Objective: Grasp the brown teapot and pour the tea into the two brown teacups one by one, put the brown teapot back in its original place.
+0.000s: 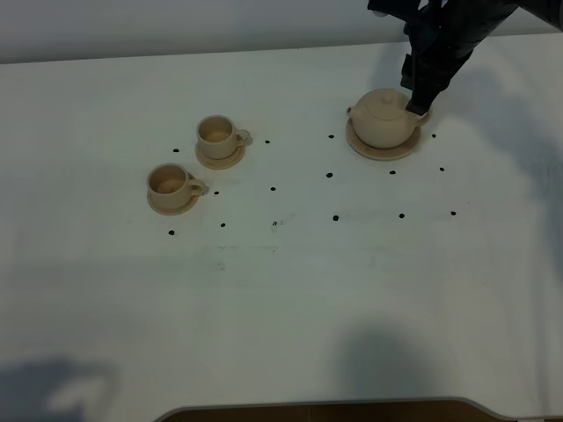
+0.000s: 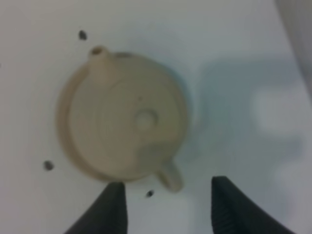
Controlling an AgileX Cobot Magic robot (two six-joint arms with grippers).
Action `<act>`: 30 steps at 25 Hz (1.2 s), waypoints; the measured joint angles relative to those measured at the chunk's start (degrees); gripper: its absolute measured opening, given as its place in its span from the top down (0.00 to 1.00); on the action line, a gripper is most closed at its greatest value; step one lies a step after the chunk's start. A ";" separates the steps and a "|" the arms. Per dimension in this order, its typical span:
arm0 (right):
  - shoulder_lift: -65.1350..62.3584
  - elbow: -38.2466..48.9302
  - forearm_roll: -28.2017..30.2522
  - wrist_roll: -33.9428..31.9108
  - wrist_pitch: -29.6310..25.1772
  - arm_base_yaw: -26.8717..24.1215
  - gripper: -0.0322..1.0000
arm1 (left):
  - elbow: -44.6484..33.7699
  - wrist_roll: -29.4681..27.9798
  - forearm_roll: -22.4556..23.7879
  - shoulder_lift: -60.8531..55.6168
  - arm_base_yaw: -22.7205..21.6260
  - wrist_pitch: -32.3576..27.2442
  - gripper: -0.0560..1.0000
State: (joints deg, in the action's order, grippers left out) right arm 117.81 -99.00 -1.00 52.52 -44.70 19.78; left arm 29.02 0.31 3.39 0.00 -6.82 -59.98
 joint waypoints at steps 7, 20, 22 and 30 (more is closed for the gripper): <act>3.41 -0.27 2.67 5.21 1.91 -0.32 0.59 | 0.00 0.00 0.00 0.00 0.00 0.00 0.53; 7.82 -0.27 5.96 19.84 4.53 -2.09 0.59 | 0.00 0.05 0.00 0.00 0.00 0.00 0.53; 8.31 -0.27 5.96 21.58 5.41 -2.44 0.59 | 0.00 0.05 0.00 0.00 0.00 0.00 0.53; 10.31 -0.27 5.96 24.45 7.03 -3.48 0.59 | 0.00 0.05 0.00 0.00 0.00 0.00 0.53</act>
State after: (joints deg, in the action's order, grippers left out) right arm 128.13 -99.28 4.96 76.97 -37.67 16.30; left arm 29.02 0.36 3.39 0.00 -6.82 -59.98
